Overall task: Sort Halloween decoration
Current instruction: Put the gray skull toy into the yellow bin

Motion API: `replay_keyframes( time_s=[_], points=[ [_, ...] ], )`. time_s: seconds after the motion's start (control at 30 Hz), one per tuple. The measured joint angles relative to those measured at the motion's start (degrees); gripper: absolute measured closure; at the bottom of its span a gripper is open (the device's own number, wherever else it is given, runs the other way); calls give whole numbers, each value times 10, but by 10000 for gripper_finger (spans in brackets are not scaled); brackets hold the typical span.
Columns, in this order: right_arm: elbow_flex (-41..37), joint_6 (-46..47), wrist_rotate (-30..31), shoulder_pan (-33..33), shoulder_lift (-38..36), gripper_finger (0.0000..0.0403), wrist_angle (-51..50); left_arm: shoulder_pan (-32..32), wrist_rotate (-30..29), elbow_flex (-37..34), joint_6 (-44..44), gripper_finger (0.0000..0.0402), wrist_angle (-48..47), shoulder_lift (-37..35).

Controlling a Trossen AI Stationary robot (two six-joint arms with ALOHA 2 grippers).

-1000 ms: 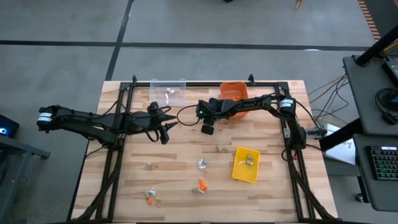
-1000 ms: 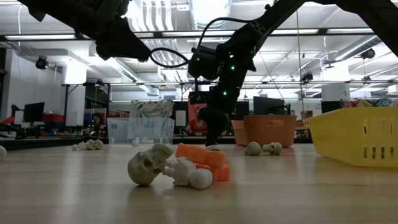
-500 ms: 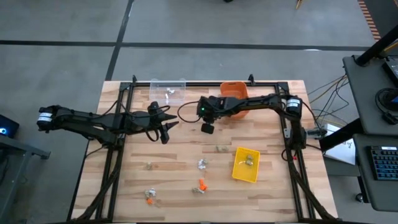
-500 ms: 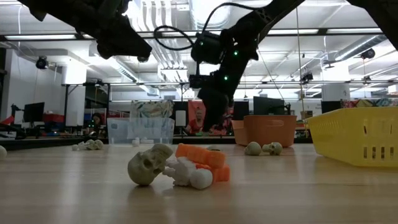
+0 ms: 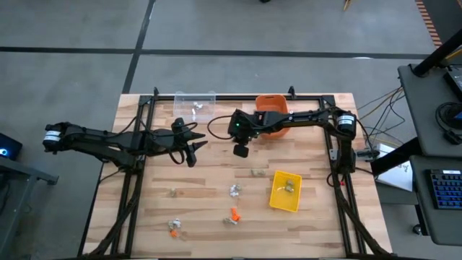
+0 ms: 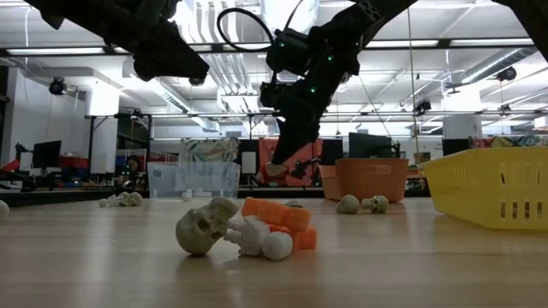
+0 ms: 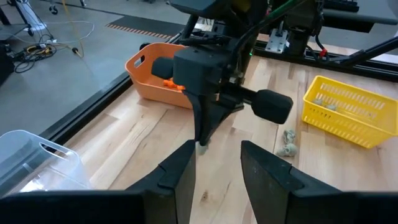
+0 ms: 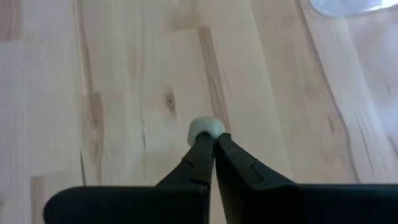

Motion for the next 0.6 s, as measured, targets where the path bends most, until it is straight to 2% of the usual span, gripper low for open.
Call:
replay_keyframes(
  time_s=[0.27,0.6],
  points=[
    [-8,8,-4,7,0,394,10,0,2,0,0,292,0,0],
    [16,17,-17,45,-41,394,-64,0,2,0,0,292,-5,0]
  ],
)
